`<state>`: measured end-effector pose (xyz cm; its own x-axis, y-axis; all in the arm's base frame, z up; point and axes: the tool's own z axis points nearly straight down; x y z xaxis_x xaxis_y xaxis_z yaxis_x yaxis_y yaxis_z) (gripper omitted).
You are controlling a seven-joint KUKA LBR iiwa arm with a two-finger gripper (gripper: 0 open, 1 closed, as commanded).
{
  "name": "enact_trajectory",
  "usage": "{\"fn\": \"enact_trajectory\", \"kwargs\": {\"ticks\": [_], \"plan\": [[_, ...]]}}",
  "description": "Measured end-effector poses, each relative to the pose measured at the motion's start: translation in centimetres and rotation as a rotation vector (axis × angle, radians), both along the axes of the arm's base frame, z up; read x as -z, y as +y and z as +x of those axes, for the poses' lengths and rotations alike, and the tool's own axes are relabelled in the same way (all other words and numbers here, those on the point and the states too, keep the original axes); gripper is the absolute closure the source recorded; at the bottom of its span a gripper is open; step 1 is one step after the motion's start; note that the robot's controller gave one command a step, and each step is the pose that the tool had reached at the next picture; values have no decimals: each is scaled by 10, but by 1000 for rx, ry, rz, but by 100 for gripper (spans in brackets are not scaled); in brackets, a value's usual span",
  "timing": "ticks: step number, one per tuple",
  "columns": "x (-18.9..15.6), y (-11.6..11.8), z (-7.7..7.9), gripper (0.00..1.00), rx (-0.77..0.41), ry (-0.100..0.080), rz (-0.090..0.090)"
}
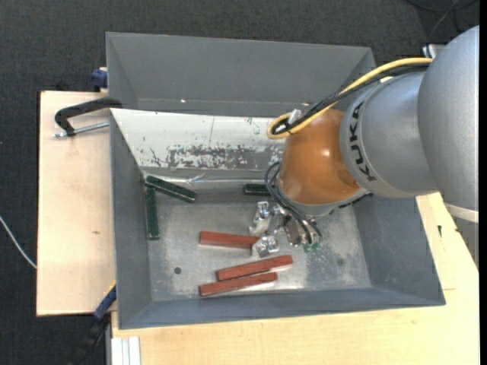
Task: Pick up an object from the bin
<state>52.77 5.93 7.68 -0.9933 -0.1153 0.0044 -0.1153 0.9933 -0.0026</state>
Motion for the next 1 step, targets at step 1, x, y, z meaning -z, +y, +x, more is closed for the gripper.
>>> {"fn": "enact_trajectory", "kwargs": {"ticks": [1], "plan": [[0,0,0,100,0,0,0]]}}
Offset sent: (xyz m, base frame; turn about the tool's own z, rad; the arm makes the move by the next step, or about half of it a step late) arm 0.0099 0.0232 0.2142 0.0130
